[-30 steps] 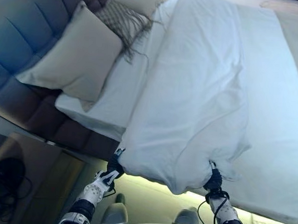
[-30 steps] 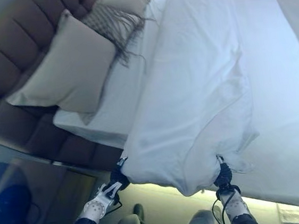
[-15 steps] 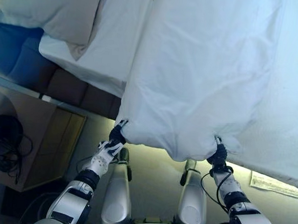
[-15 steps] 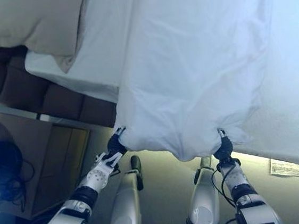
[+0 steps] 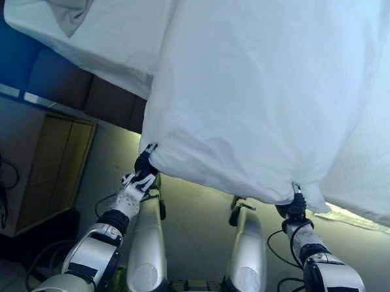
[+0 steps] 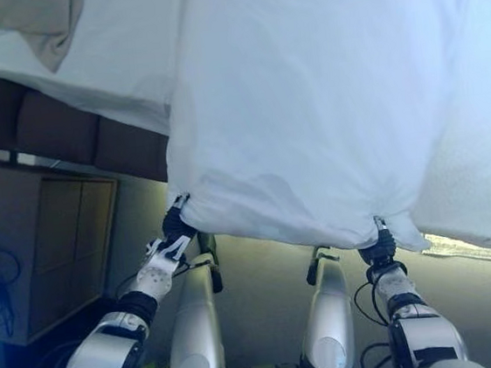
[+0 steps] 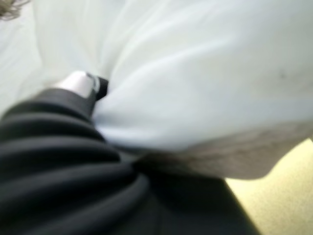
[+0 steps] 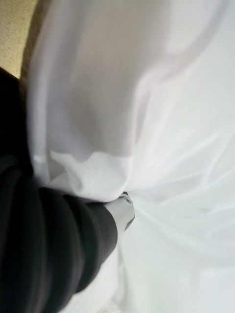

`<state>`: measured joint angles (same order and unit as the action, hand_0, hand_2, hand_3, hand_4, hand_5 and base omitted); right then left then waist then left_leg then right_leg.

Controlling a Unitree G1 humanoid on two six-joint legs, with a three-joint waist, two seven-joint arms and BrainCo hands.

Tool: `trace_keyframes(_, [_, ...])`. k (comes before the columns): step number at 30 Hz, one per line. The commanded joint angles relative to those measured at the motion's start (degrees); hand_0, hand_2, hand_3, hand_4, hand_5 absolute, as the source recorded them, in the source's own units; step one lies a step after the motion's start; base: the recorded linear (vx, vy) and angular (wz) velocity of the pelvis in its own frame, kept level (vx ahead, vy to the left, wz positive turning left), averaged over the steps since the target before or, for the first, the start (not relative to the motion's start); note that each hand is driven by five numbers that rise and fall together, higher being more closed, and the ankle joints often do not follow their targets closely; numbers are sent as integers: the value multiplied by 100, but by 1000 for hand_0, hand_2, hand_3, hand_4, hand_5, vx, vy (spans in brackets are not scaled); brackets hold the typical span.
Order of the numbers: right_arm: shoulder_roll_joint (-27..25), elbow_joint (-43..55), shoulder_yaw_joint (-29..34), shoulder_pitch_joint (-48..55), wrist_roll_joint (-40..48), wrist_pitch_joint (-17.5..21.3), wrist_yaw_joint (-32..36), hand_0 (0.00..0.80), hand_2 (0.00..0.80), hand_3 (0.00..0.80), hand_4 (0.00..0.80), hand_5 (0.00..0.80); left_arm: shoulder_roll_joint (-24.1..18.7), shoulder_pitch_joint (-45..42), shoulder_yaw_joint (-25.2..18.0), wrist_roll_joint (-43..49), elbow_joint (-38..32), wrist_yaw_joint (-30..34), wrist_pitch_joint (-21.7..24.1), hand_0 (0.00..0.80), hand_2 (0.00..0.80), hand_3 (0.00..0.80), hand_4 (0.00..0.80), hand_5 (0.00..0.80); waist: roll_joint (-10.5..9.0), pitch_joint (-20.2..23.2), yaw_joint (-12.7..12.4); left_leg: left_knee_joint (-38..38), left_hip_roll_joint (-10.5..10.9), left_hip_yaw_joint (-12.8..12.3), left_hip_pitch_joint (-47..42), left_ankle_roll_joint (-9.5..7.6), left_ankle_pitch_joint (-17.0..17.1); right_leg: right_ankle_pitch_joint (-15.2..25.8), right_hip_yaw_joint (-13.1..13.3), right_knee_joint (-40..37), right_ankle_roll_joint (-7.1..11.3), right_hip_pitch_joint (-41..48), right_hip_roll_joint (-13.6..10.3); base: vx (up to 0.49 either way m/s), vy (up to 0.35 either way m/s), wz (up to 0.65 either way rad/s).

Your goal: Make the bed neatly

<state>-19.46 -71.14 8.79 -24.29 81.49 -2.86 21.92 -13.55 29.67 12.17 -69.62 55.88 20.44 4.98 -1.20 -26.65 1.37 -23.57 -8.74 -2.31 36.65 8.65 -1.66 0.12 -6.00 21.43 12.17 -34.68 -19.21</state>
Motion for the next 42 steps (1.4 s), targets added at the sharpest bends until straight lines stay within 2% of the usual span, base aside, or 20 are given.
trace_keyframes(1, [-289,-591,15,648,-567,-261,-612,800,800,800,800,800,235,143,-256,-376,266,204,293,800,800,800,800,800,304,-72,182,258,-102,119,494,41,625,817,401,-364,140,-442,-179,-27,141,-8])
trace_keyframes(5, [-364,-596,-84,525,-781,-319,-835,800,800,800,800,800,246,417,-337,-564,360,284,292,800,800,800,800,800,385,-213,279,-52,-70,127,827,36,520,794,576,-249,85,-765,-242,-56,101,-15])
trace_keyframes(9, [-298,-456,-249,329,-836,-97,-870,800,800,800,800,800,348,544,-230,-456,403,241,524,800,800,800,800,800,423,-314,326,-312,-28,87,1192,18,447,796,649,-177,50,-1084,-276,-56,54,-2])
trace_keyframes(12, [-262,-350,-371,212,-740,-18,-1244,800,800,800,800,800,297,674,-148,-188,443,99,648,800,800,800,800,800,393,-314,307,-411,4,106,1535,18,440,885,662,-262,37,-1324,-321,-61,3,-3])
trace_keyframes(17, [-339,-453,-369,229,-771,-237,-1736,800,800,800,800,800,103,712,-195,59,649,-361,636,800,800,800,800,800,369,-314,277,-681,1,106,2078,-3,367,876,660,-150,2,-1772,-348,-58,6,-3])
trace_keyframes(24, [-425,-636,-352,524,-426,-814,-2538,800,800,800,800,800,-72,573,-415,256,861,-831,554,800,800,800,800,800,312,-314,265,-959,-27,113,2663,-78,350,858,627,117,-48,-2245,-292,-36,-10,-1])
trace_keyframes(25, [-441,-615,-392,538,-371,-943,-2617,800,800,800,800,800,-103,589,-423,233,876,-840,515,480,480,480,480,480,293,-314,272,-971,-23,108,2729,-84,366,869,618,104,-61,-2273,-271,-50,-2,-2])
trace_keyframes(26, [-462,-600,-402,540,-383,-1091,-2679,436,436,436,436,436,-148,626,-432,241,886,-875,420,0,0,0,0,0,284,-314,275,-971,-23,102,2783,-88,379,877,600,94,-60,-2305,-269,-44,7,-1])
trace_keyframes(27, [-474,-579,-432,510,-379,-1174,-2760,0,0,0,0,0,-200,678,-447,235,913,-896,357,0,0,0,0,0,276,-314,276,-954,-36,89,2817,-89,401,878,580,78,-61,-2325,-262,-40,21,0])
trace_keyframes(31, [-558,-571,-445,488,-330,-1416,-3039,0,0,0,0,0,-249,745,-453,205,988,-953,383,0,0,0,0,0,255,-314,293,-927,-66,52,2930,-80,447,885,528,12,-63,-2368,-269,-31,15,-2])
trace_keyframes(34, [-557,-690,-407,608,-176,-1394,-2959,0,0,0,0,0,-282,713,-445,200,1033,-942,357,0,0,0,0,0,252,-314,293,-865,-88,43,2944,-95,473,886,503,-16,-59,-2384,-264,0,0,0])
trace_keyframes(35, [-556,-699,-397,652,-2,-1336,-2881,0,0,0,0,0,-283,686,-435,211,1015,-932,367,0,0,0,0,0,249,-314,292,-851,-97,38,2942,-98,483,889,492,-33,-54,-2373,-263,0,0,0])
trace_keyframes(38, [-562,-544,-336,816,273,-790,-2499,0,0,0,0,0,-348,487,-459,134,916,-1053,455,0,0,0,0,0,234,-314,305,-762,-105,6,2781,-93,494,912,453,-130,-49,-2257,-254,-4,-9,-4])
trace_keyframes(42, [-625,-484,-189,944,540,-464,-2177,0,0,0,0,0,-570,369,-697,-325,854,-878,466,0,0,0,0,0,182,-314,289,-601,-179,-33,2460,-74,510,945,379,-260,-28,-2009,-260,22,-44,-9])
